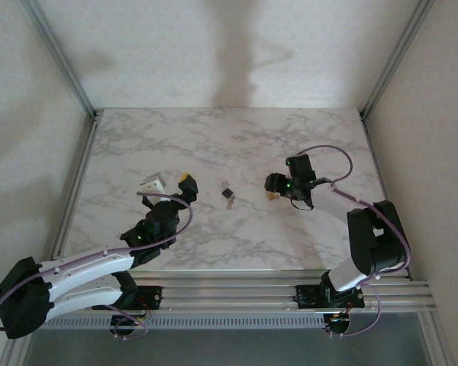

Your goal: Lock with the key

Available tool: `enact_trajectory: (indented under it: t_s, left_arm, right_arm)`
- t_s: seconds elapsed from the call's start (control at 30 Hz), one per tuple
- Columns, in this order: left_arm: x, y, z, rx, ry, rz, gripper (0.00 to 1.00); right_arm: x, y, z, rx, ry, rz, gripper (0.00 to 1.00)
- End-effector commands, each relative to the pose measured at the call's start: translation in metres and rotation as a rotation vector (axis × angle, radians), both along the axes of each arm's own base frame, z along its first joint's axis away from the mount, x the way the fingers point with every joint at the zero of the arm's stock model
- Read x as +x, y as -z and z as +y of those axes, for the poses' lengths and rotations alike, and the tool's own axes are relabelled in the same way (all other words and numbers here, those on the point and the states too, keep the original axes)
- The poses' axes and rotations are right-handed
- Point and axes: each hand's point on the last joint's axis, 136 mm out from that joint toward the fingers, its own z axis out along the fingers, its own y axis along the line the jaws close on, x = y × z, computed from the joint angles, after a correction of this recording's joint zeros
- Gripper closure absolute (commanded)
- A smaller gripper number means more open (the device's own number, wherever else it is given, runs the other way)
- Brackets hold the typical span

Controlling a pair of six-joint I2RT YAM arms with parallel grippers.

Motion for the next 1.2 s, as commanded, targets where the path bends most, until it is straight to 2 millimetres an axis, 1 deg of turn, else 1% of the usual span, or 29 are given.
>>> enact_trajectory:
  t_s: [0.0,0.2,0.3,0.43,0.63,0.73,0.93,1.03,1.1,1.13,1.17]
  left_arm:
    - [-0.003,0.0,0.012,0.004,-0.045,-0.002,0.0]
    - [-0.006,-0.003,0.018,-0.009,-0.063,-0.016,0.0]
    - [-0.007,-0.004,0.019,-0.013,-0.064,-0.022,0.01]
    - [-0.007,-0.004,0.02,-0.007,-0.071,-0.02,0.0]
    - [-0.008,-0.006,0.022,-0.009,-0.075,-0.024,0.0]
    - [-0.008,-0.006,0.023,-0.009,-0.08,-0.026,0.0]
    - [-0.009,-0.007,0.024,-0.013,-0.08,-0.028,0.0]
    - [-0.01,-0.008,0.025,-0.018,-0.081,-0.031,0.01]
    - [-0.01,-0.009,0.026,-0.023,-0.084,-0.035,0.0]
    - [-0.011,-0.009,0.026,-0.023,-0.082,-0.034,0.0]
    - [-0.011,-0.01,0.026,-0.025,-0.083,-0.035,0.01]
  right_arm:
    - [-0.015,-0.007,0.019,0.011,-0.086,0.016,0.3]
    - [-0.032,-0.014,0.071,-0.013,-0.282,0.0,0.23]
    - [-0.031,-0.015,0.088,-0.062,-0.335,-0.003,0.21]
    - [-0.027,-0.015,0.107,-0.118,-0.401,-0.002,0.15]
    - [-0.019,-0.008,0.126,-0.226,-0.461,0.008,0.09]
    - [-0.019,-0.001,0.133,-0.275,-0.503,0.033,0.01]
    - [-0.02,0.011,0.144,-0.378,-0.577,0.053,0.01]
    - [-0.013,0.015,0.142,-0.433,-0.579,0.054,0.01]
    - [-0.012,0.016,0.146,-0.433,-0.596,0.056,0.01]
    - [-0.019,0.018,0.153,-0.44,-0.622,0.059,0.02]
    - [-0.019,0.019,0.155,-0.442,-0.63,0.062,0.04]
